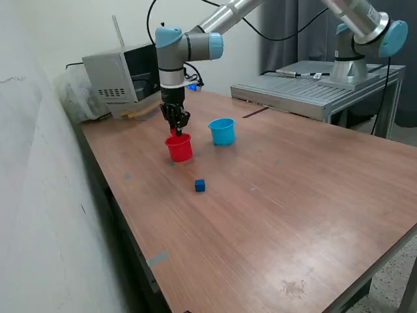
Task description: Place red objects in the red bin, and blue objects in the blue bin.
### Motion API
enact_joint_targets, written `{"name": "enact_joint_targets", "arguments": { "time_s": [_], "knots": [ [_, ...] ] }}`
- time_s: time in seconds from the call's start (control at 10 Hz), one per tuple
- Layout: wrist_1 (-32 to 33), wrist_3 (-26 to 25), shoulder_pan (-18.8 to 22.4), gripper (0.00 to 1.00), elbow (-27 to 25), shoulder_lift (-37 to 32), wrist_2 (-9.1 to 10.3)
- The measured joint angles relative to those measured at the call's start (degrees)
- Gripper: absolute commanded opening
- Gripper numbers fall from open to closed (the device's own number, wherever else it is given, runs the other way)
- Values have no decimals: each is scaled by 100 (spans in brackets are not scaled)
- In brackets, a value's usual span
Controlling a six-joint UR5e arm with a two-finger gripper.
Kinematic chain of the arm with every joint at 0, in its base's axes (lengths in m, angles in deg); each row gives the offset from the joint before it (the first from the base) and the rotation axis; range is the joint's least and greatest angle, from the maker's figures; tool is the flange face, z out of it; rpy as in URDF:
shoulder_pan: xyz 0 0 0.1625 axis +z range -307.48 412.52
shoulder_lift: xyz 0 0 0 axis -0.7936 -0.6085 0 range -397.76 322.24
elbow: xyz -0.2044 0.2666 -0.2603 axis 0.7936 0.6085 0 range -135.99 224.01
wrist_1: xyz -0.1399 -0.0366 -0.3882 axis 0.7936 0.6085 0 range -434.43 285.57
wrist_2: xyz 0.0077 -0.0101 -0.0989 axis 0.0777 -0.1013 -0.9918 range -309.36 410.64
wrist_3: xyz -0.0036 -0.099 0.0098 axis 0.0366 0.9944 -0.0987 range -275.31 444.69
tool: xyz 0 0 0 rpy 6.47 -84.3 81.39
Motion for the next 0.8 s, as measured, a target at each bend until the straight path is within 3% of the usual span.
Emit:
{"name": "enact_joint_targets", "arguments": {
  "time_s": [0.1, 0.2, 0.8],
  "knots": [
    [1, 2, -28, 0, 29, 21, -1],
    [-1, 3, -42, 100, 40, 38, -1],
    [-41, -58, 308, 100, -3, 80, -55]
  ]
}}
